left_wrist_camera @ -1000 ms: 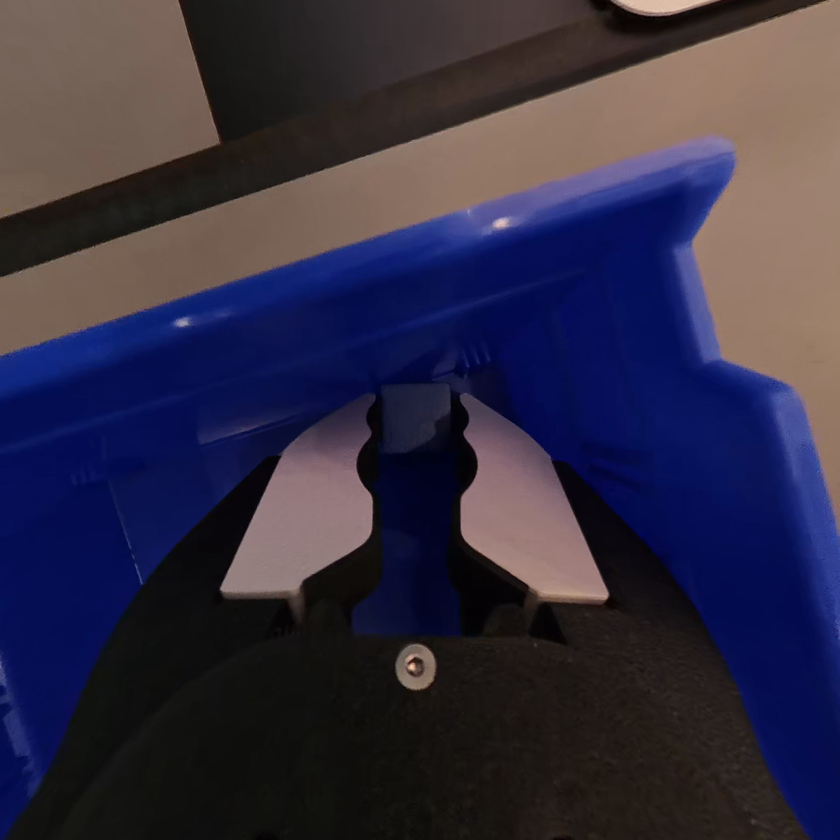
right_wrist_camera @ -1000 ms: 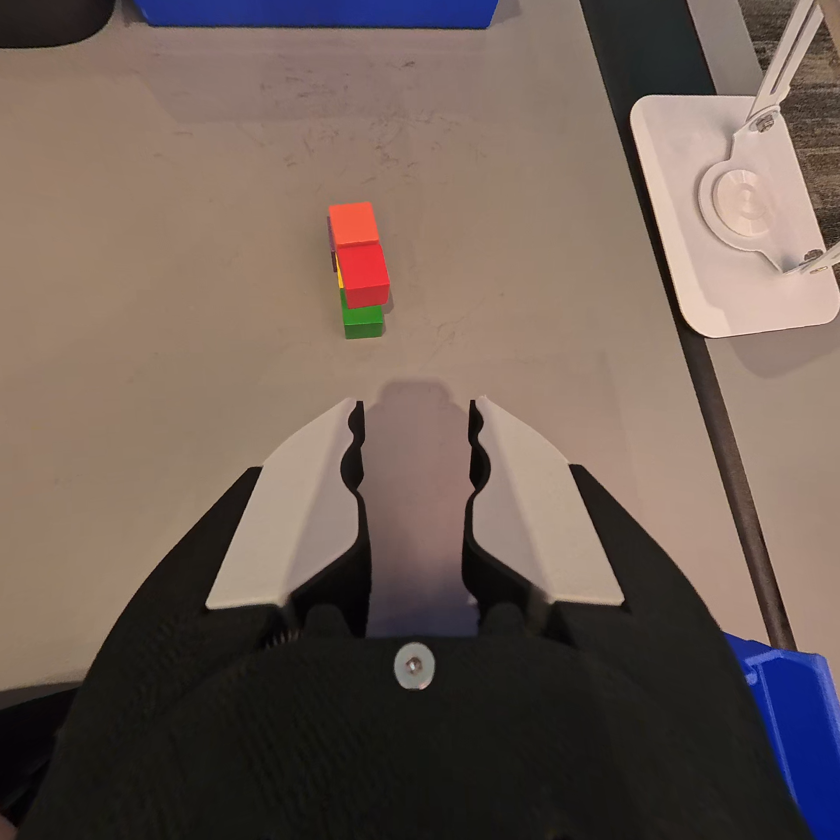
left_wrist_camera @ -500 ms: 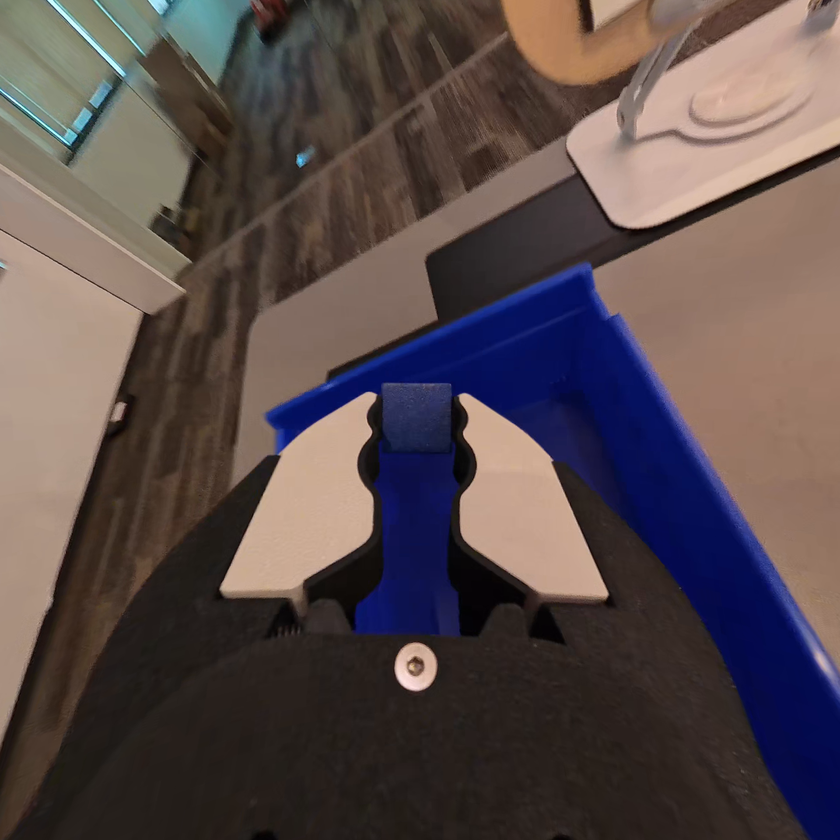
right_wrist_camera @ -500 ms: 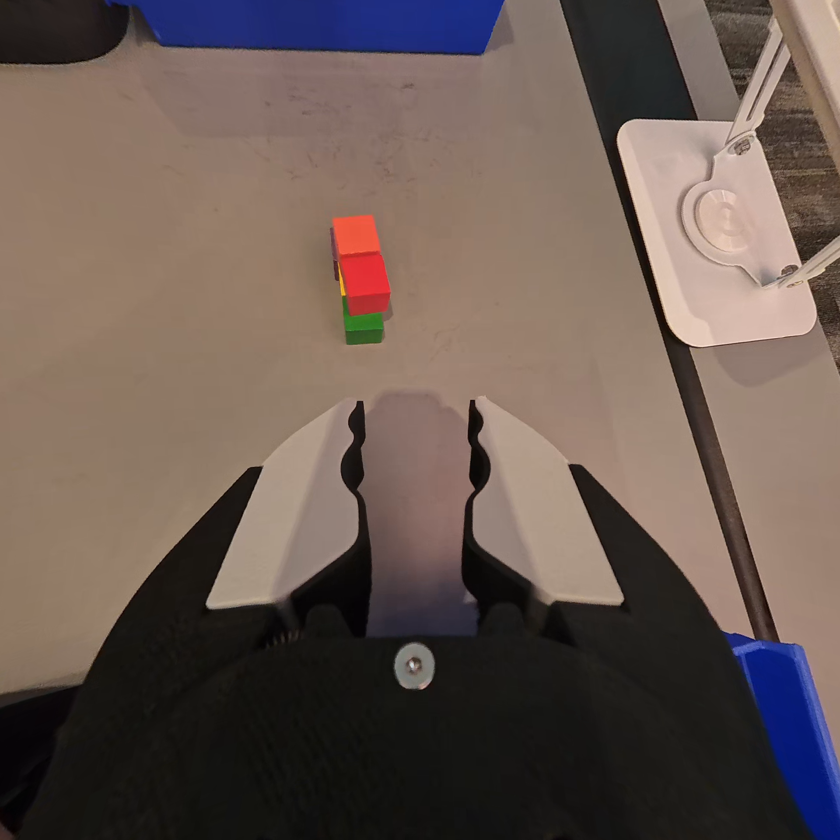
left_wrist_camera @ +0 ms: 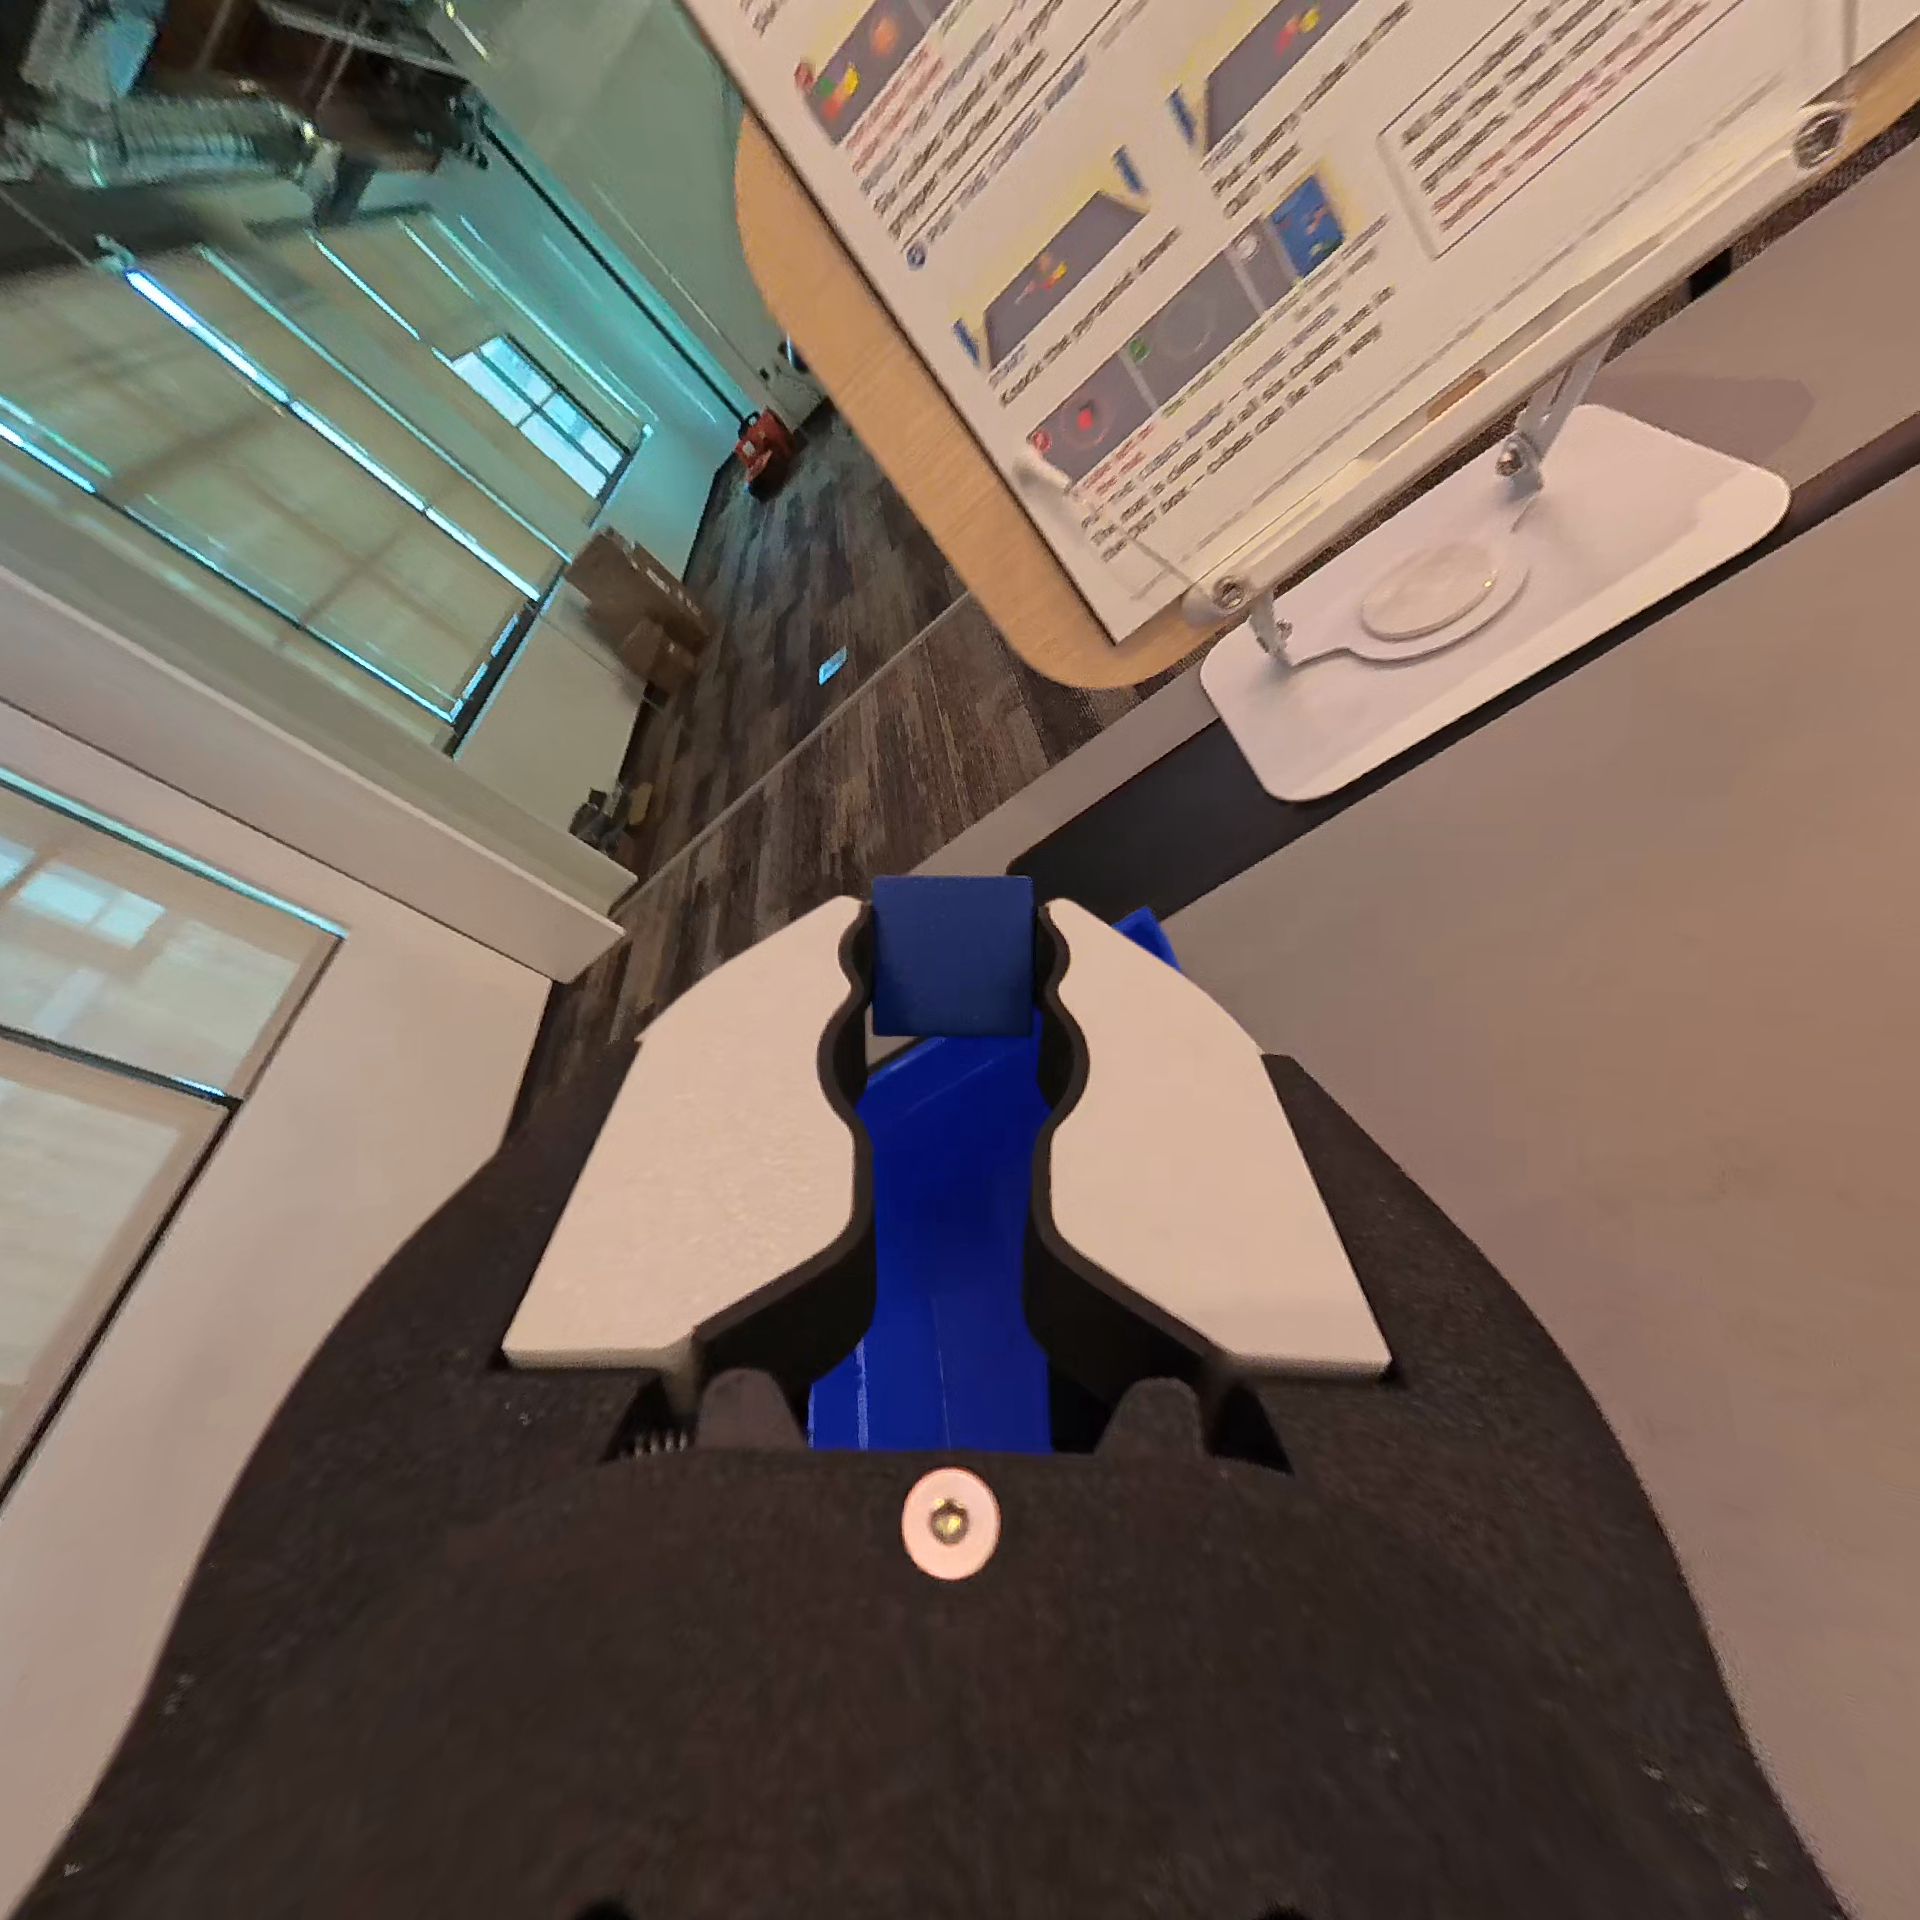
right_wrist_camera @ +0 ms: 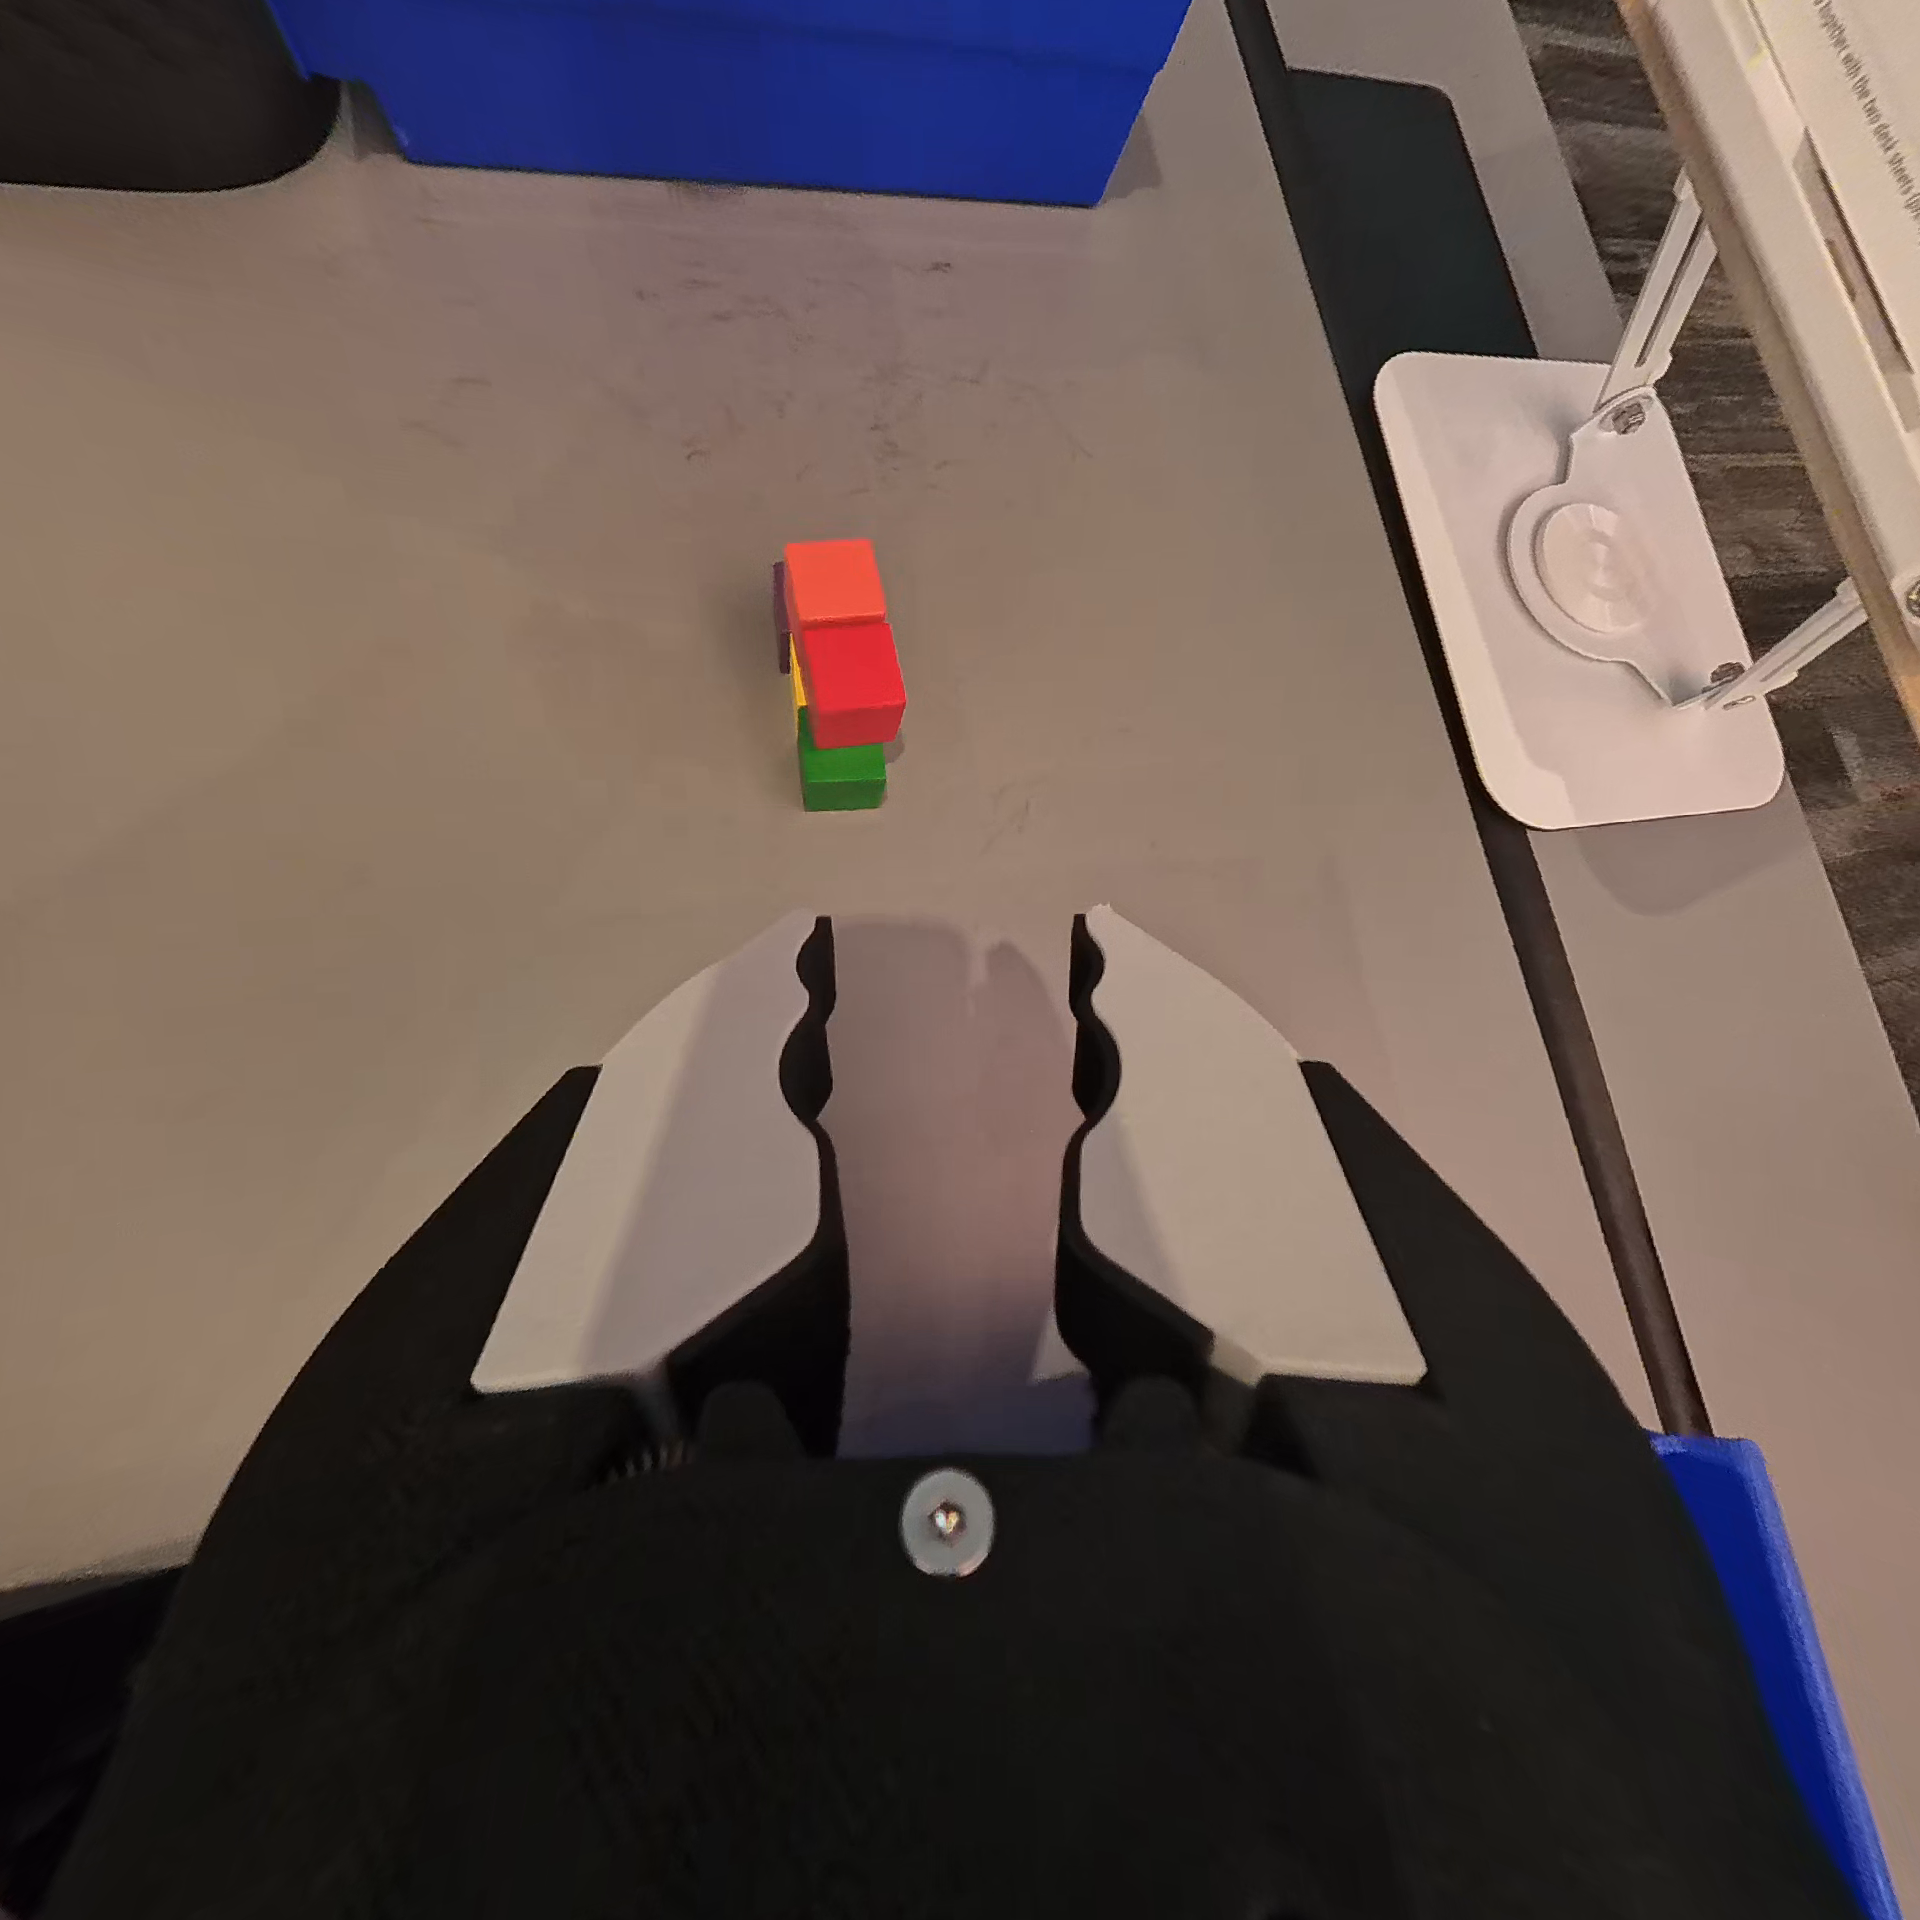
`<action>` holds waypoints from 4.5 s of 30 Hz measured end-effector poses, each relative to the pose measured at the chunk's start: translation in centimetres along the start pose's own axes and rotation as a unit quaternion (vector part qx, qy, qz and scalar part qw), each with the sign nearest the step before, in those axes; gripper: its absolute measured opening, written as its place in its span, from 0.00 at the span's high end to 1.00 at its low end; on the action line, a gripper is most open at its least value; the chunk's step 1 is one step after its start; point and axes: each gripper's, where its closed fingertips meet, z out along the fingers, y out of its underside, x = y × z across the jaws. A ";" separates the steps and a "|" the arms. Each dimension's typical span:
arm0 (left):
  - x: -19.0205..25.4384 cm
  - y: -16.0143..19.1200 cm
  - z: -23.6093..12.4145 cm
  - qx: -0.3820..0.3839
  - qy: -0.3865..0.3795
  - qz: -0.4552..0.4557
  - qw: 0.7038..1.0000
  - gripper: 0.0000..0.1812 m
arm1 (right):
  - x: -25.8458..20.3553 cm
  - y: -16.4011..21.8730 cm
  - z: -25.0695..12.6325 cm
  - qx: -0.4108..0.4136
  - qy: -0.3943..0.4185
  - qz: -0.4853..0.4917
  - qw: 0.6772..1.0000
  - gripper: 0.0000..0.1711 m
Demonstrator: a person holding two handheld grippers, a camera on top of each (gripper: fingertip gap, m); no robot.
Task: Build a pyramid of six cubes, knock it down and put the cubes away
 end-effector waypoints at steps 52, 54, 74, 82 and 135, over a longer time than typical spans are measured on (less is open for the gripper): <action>28.4 1.0 -2.4 -0.070 0.627 0.188 0.753 0.84 | -0.4 0.3 -0.5 0.008 -0.022 0.001 1.000 0.74; 28.5 1.0 -2.4 -0.071 0.628 0.186 0.752 0.84 | -0.4 0.4 -0.5 0.007 -0.022 0.001 1.000 0.74; 28.6 1.2 -2.1 -0.059 0.629 0.181 0.754 0.84 | -0.4 0.6 -0.3 0.003 -0.025 0.002 1.000 0.74; 28.6 1.3 -2.3 -0.056 0.634 0.182 0.750 0.77 | -0.5 0.7 -0.2 -0.001 -0.029 0.001 1.000 0.74; 6.0 -9.6 -8.0 0.278 0.317 -0.302 0.855 0.85 | 10.1 -4.1 -15.8 0.282 0.371 0.167 0.869 0.55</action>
